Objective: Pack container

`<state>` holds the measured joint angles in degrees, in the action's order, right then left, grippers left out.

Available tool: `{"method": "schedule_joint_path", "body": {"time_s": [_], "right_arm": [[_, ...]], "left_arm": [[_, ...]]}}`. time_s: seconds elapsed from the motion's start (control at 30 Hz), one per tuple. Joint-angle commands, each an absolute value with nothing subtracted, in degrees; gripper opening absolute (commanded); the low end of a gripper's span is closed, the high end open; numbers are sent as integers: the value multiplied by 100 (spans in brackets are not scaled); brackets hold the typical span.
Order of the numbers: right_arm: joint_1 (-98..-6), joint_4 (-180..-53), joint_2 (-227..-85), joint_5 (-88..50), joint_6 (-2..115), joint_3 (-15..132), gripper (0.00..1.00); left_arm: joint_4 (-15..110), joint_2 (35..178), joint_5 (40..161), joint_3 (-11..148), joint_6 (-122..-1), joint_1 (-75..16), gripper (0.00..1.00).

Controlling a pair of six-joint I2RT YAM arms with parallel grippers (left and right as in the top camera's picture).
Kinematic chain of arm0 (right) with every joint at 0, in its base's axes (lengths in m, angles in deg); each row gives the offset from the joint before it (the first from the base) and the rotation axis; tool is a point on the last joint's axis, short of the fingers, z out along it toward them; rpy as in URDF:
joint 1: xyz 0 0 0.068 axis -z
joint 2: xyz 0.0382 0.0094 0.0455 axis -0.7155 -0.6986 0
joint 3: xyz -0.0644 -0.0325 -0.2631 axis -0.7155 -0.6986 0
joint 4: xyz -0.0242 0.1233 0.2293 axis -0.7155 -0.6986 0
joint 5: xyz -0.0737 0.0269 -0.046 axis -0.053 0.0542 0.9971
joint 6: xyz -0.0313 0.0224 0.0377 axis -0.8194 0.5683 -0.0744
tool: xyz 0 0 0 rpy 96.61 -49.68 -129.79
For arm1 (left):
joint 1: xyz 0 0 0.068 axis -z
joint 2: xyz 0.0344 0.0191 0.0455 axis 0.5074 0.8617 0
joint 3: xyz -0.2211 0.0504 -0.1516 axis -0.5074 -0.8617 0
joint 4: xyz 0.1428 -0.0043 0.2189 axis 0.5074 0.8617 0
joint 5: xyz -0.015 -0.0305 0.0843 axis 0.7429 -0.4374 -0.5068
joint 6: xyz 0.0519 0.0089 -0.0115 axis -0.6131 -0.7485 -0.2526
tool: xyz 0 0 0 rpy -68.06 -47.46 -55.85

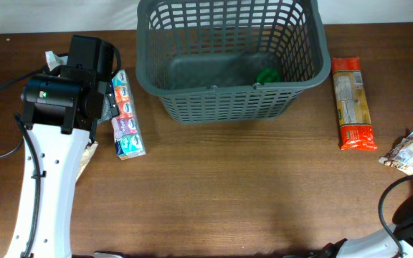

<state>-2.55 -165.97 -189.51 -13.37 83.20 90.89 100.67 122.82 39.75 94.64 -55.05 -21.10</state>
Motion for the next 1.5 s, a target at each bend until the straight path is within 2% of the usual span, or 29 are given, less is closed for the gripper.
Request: {"method": "schedule_joint_path", "body": {"time_s": [0.0,0.3,0.57,0.93,1.17,1.47], "right_arm": [[-69,-16573,-19050,-1605,9515,9043,99],[-27,-16501,-19187,-744,11782,8814,99],[-27,-15778,-19251,768,11773,7915,99],[110,-14591,-19251,506,11760,6709,99],[209,-13725,-19251,174,10564,6672,99],[213,-13701,-19251,152,10923,6670,99]], "left_arm": [[10052,12323,3975,9455,-5514,-2134,100],[10194,12323,3979,9455,-5514,-2134,100],[10323,12323,3982,9455,-5514,-2134,100],[10319,12323,3979,9455,-5514,-2134,100],[10297,12323,3975,9455,-5514,-2134,100],[10273,12323,3982,9455,-5514,-2134,100]]}}
